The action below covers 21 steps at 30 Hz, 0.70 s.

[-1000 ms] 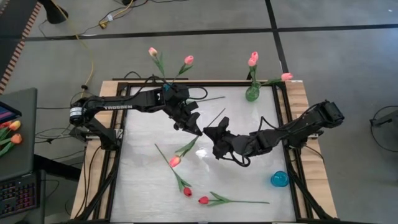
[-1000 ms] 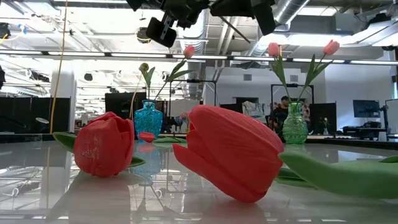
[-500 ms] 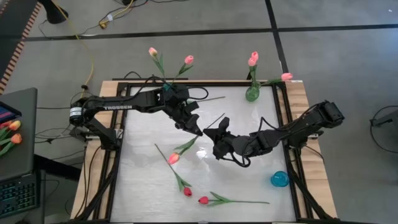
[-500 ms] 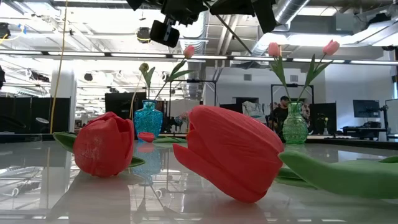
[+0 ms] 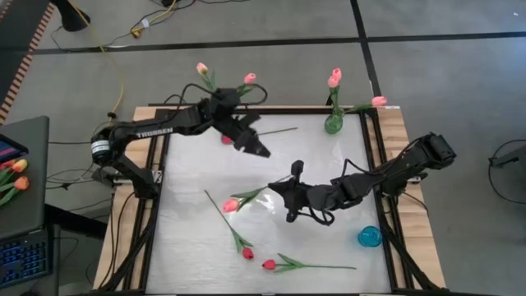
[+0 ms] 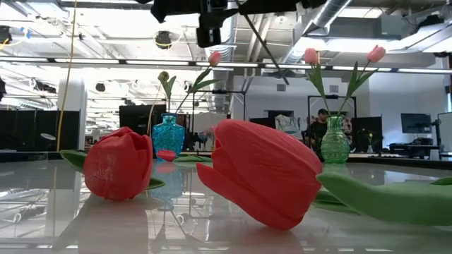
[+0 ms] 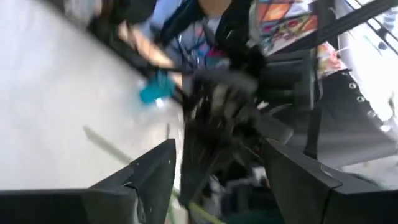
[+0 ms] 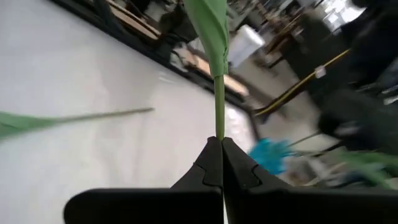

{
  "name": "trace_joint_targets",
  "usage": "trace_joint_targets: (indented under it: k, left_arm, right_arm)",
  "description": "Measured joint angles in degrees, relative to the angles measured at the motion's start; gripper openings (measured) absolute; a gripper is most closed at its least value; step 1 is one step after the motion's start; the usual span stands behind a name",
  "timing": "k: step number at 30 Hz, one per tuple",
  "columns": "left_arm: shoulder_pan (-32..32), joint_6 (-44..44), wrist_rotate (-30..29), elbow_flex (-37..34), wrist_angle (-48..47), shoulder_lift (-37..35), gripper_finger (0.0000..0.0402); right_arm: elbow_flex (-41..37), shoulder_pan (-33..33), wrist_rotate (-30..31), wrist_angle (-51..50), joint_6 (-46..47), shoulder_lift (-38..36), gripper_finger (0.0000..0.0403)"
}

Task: Sort flowers into vase by color
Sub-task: Put the light pink flower into the top blue vase

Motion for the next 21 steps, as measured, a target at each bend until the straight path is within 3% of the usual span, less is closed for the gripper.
trace_joint_targets:
  k: [3, 8, 11, 15, 21]
  left_arm:
    - [1.53, 5.87, -1.52, 0.01, 3.97, -1.13, 0.0223]
    - [4.12, 17.34, -9.94, 0.04, 5.37, -5.28, 0.0210]
    - [4.66, 23.34, -14.88, 0.05, 5.37, -8.39, 0.0206]
    - [3.56, 28.31, -16.62, 0.07, 5.30, -10.01, 0.0206]
    - [-3.88, 34.87, -18.75, 0.04, 7.39, -8.65, 0.0206]
  right_arm:
    - [-0.07, -1.48, -6.31, -2.94, 7.52, -1.58, 0.0017]
    - [-1.77, -5.40, -18.29, -3.15, 15.54, -7.60, 0.0017]
    - [-3.55, -6.45, -18.37, -0.64, 16.17, -12.23, 0.0017]
    - [-7.43, -7.89, -19.02, 8.67, 15.88, -18.51, 0.0017]
    - [-13.66, -13.42, -22.53, 27.59, 24.03, -21.96, 0.0017]
